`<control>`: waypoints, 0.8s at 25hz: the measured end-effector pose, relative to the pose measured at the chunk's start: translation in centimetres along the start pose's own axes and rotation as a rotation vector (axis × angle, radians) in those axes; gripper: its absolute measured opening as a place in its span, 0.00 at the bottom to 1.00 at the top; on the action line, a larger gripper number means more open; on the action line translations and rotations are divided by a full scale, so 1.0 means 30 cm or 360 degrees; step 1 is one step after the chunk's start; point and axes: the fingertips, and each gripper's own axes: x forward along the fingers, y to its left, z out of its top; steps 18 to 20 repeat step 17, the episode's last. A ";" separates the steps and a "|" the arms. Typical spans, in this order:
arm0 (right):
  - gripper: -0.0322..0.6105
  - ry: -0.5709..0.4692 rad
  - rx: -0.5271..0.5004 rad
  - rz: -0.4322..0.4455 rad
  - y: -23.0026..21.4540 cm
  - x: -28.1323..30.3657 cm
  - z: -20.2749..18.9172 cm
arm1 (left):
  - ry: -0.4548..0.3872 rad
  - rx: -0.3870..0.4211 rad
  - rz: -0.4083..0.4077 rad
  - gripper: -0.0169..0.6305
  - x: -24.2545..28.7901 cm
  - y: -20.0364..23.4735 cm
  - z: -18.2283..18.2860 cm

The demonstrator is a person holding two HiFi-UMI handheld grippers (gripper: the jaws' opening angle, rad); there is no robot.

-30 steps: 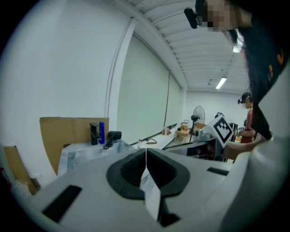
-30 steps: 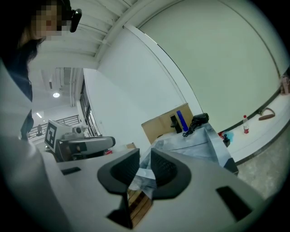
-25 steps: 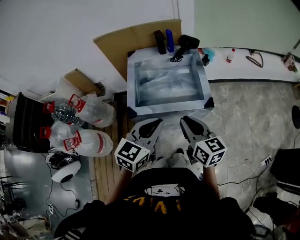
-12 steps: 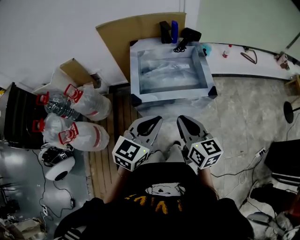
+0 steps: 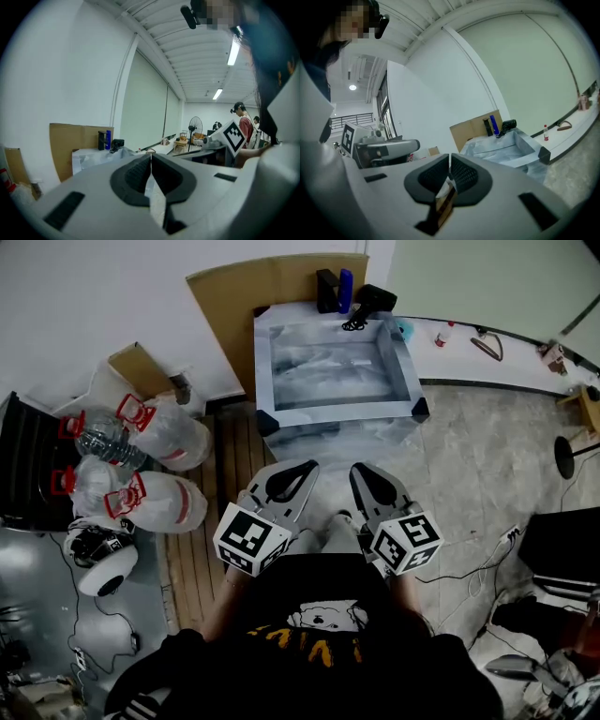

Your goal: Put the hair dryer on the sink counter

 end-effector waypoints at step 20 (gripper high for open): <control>0.07 -0.0031 -0.0035 -0.0060 0.039 -0.038 -0.008 | -0.0063 -0.0010 -0.0048 0.04 -0.074 -0.029 -0.017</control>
